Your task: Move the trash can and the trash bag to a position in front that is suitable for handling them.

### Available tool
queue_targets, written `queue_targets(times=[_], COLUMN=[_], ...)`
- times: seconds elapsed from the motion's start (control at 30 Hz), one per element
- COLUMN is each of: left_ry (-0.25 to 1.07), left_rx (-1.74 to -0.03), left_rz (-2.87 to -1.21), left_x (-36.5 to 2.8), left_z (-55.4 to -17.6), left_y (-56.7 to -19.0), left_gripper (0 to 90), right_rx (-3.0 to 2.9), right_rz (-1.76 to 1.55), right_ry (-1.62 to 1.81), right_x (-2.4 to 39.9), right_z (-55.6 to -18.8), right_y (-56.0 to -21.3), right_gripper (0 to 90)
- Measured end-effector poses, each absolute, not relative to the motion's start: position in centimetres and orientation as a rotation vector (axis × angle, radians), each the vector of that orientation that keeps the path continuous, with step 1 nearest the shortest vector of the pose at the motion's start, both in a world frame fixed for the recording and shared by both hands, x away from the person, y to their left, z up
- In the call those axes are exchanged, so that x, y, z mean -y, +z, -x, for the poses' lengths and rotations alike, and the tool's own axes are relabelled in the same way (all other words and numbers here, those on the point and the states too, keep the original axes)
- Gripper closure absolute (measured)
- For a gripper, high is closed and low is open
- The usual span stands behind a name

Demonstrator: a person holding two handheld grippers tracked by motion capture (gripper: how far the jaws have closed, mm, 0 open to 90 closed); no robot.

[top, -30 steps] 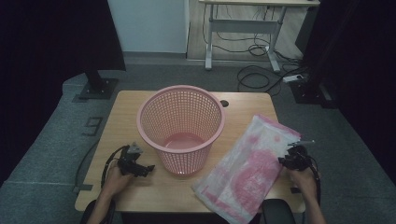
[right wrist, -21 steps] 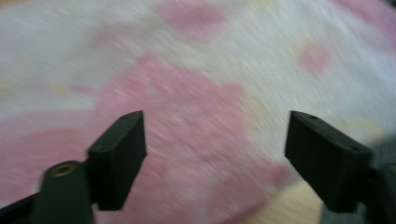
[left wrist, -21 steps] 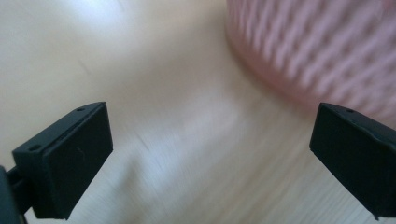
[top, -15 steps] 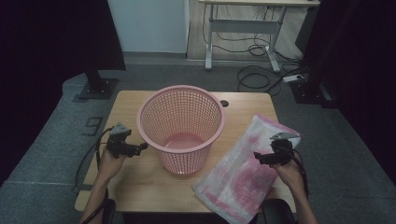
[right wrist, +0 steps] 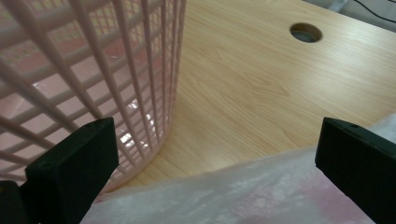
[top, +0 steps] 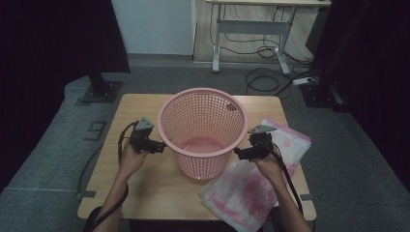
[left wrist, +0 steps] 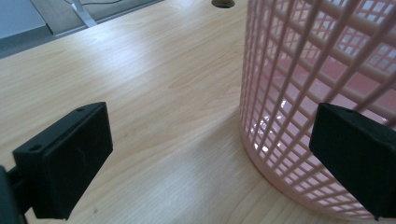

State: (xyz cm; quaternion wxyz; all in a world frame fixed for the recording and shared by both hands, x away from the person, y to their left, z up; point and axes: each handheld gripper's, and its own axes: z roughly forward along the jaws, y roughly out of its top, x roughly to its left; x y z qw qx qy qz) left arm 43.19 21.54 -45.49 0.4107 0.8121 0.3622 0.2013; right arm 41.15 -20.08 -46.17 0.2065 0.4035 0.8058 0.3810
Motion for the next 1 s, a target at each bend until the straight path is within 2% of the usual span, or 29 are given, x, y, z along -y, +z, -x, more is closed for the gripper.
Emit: queue_targets(times=[0.23,0.37,0.63,1.0], left_ry=[0.512,0.505,0.453,0.404], left_rx=[-0.897,-0.925,-1.021,-1.053], left_rz=[-2.064,-2.076,-2.086,-2.194], left_x=[-22.0,-23.7,-26.1,-25.6], left_z=[-42.5,-41.0,-38.8,-38.3], left_y=[-45.4,-46.2,-50.2,-53.9], left_gripper=[0.0,0.0,0.0,0.0], right_rx=[-2.244,-2.241,-2.265,-2.267], right_rz=[-1.147,-1.143,-1.245,-1.336], right_ry=[1.086,1.067,1.039,0.954], right_x=[20.8,21.9,25.2,27.2], right_z=[-41.0,-40.4,-38.7,-38.2], right_y=[-46.0,-46.2,-49.4,-53.6], right_gripper=[0.0,0.0,0.0,0.0])
